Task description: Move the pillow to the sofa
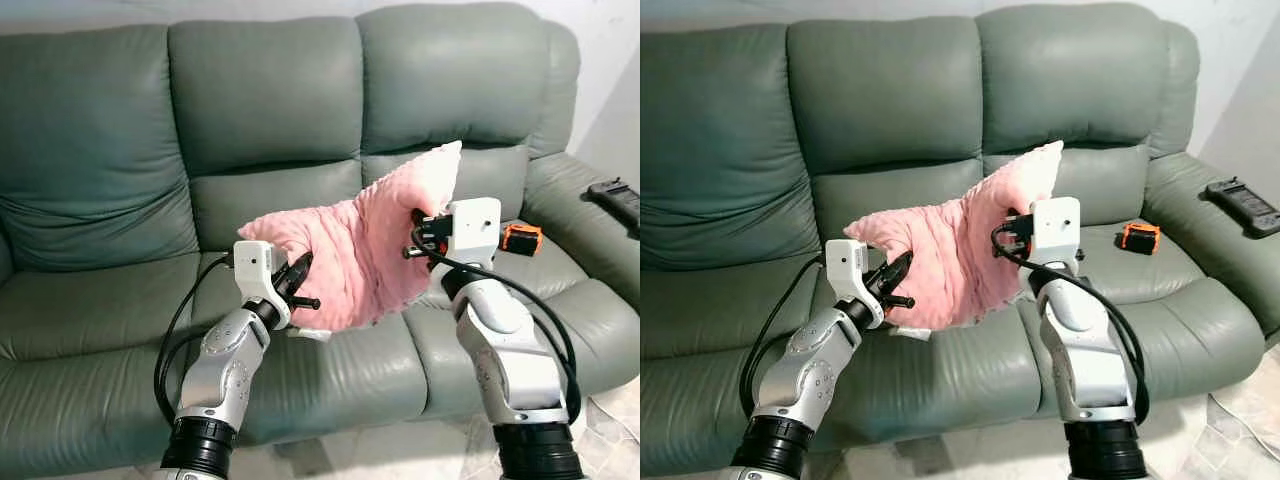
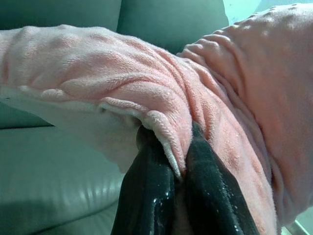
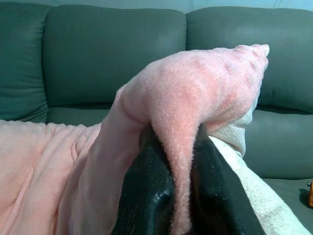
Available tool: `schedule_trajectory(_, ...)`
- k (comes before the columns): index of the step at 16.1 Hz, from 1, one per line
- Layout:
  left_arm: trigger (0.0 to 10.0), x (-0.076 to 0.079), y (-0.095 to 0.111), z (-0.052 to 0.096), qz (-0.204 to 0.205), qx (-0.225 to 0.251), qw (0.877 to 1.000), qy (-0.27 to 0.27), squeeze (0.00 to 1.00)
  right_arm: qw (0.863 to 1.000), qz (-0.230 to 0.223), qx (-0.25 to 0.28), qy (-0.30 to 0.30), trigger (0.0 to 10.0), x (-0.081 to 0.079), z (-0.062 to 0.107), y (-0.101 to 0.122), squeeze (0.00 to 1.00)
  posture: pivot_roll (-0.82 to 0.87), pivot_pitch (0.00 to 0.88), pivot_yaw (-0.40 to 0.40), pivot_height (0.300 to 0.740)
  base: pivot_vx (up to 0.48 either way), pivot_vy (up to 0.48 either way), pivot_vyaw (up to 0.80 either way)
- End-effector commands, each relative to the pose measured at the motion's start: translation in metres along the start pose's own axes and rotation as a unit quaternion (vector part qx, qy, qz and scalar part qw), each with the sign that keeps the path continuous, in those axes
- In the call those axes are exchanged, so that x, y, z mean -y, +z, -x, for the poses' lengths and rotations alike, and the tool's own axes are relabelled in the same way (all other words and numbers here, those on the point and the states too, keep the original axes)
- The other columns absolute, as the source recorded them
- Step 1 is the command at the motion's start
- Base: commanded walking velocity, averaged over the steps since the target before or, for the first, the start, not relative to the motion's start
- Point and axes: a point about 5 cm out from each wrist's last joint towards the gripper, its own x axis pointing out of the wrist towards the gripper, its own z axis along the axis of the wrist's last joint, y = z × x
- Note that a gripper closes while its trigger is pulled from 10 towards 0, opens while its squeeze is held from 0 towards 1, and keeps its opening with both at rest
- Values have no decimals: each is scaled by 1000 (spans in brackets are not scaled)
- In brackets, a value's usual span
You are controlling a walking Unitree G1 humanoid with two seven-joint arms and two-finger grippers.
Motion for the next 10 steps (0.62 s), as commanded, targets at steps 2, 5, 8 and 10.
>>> schedule_trajectory(2,10000,4,10,-3,-10,22,1000,-10,0,1000,-2,14,18,10000,-7,-1,6,0,-234,16,4,740,0,0,0)
schedule_trajectory(5,10000,3,10,-3,-11,24,1000,-8,0,1000,-1,15,18,10000,-7,-1,6,0,-235,15,6,740,176,0,0)
schedule_trajectory(8,10000,3,11,-3,-10,25,1000,-7,0,1000,-1,15,18,10000,-6,-1,5,0,-235,15,7,740,400,0,0)
schedule_trajectory(10,10000,3,11,-3,-10,25,1000,-7,0,1000,-2,15,19,10000,-7,-1,5,0,-234,16,7,740,412,0,0)
